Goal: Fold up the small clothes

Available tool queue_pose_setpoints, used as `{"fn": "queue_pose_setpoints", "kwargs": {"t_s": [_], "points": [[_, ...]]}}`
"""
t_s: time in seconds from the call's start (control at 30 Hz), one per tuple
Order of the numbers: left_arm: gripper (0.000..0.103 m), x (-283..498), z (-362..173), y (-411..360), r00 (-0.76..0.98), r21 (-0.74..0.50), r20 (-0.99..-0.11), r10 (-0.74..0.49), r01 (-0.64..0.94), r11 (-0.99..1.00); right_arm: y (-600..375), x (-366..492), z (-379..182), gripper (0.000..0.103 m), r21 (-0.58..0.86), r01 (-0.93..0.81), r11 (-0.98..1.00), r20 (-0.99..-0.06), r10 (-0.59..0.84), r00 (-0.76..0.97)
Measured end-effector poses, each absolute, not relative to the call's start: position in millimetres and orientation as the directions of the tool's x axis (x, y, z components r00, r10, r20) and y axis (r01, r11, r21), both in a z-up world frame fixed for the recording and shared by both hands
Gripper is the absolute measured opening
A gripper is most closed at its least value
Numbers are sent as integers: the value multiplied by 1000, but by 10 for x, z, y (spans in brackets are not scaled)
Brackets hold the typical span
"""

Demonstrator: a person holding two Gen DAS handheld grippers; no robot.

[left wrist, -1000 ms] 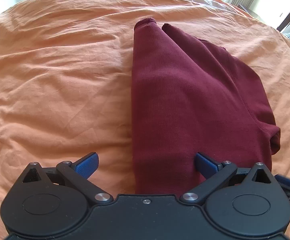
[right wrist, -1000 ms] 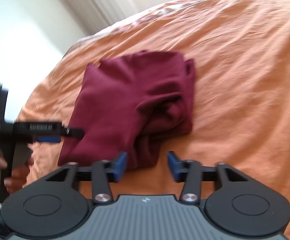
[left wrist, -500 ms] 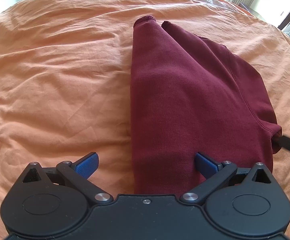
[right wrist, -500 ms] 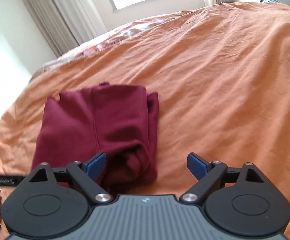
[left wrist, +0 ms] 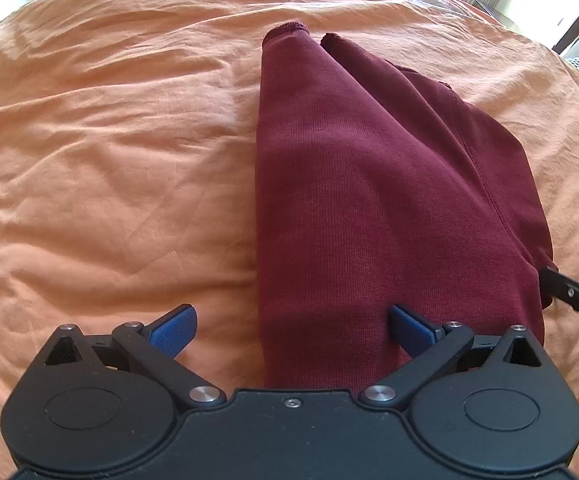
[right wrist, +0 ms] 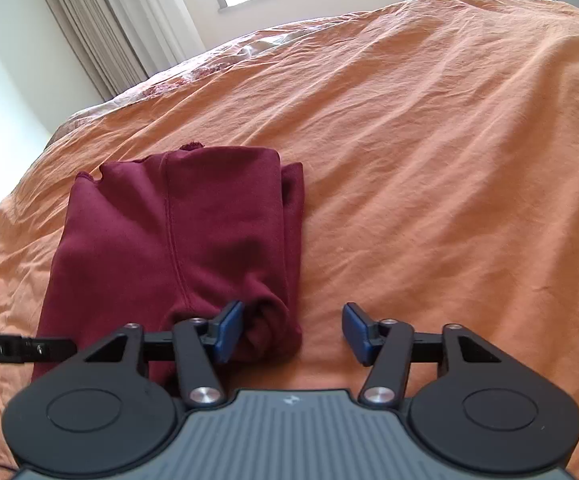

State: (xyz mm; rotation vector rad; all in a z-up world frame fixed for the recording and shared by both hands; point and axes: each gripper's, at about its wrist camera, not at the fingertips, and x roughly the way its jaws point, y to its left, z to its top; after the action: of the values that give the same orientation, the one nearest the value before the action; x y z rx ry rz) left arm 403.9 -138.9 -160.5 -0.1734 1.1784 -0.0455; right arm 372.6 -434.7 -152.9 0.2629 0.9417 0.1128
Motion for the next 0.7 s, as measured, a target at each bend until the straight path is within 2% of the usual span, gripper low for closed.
{"fn": "queue_pose_setpoints", "kwargs": {"t_s": [0.03,0.13,0.17,0.2,0.7], "points": [[102,4040,-1608,-1385,382,-162,-915,-128,-58,985,-4355,3703,-1529,65,268,17,963,-783,208,586],[102,4044,-1600,-1379,379,-165,-916,-130,-60,984,-4379,3657,-1504,84,258,12,966,-776,200,598],[102,4049,-1589,-1378,380,-165,-916,-130,-60,985,-4402,3642,-1482,96,262,17,965,-770,199,606],[102,4050,-1572,-1371,387,-164,-913,-128,-60,985,-4422,3643,-1469,103,271,23,962,-763,200,614],[102,4324,-1369,-1293,485,-128,-870,-85,-58,990,-4367,4069,-1437,103,379,45,924,-712,260,652]]}}
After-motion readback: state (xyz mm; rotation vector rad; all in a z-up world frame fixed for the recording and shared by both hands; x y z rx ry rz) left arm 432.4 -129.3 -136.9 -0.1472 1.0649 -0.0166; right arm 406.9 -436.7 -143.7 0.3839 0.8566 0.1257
